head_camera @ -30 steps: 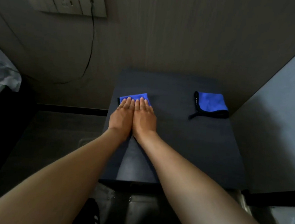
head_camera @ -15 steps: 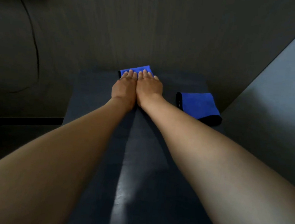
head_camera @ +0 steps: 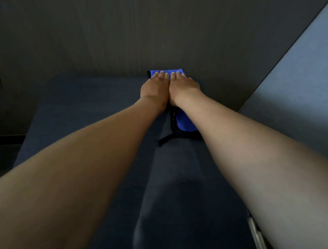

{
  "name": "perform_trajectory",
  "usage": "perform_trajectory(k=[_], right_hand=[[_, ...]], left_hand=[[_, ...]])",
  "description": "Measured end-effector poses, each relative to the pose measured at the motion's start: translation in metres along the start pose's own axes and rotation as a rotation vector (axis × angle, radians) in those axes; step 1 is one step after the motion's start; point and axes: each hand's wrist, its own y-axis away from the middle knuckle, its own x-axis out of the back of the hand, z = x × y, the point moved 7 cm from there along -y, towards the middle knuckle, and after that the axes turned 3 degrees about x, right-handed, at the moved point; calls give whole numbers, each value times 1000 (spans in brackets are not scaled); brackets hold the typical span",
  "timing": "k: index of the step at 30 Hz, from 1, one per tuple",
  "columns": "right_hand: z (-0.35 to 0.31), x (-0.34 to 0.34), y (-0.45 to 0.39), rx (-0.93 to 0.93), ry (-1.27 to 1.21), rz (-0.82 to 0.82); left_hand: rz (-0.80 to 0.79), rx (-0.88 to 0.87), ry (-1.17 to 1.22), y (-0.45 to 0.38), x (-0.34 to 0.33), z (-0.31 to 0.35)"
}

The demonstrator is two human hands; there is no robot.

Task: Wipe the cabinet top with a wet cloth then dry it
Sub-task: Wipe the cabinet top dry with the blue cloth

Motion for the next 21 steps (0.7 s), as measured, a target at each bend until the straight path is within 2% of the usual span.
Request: perform_trajectory(k=[9,15,21], right_hand=[[41,-5,-3,-10,-9,-138],[60,-7,15,-68,-33,-143],[62,-11,45,-109,-48,-119]], left_hand=[[-46,-63,-9,-9,3,43],[-73,-73,33,-3,-3,63],[-34,-112,64,21,3,71]])
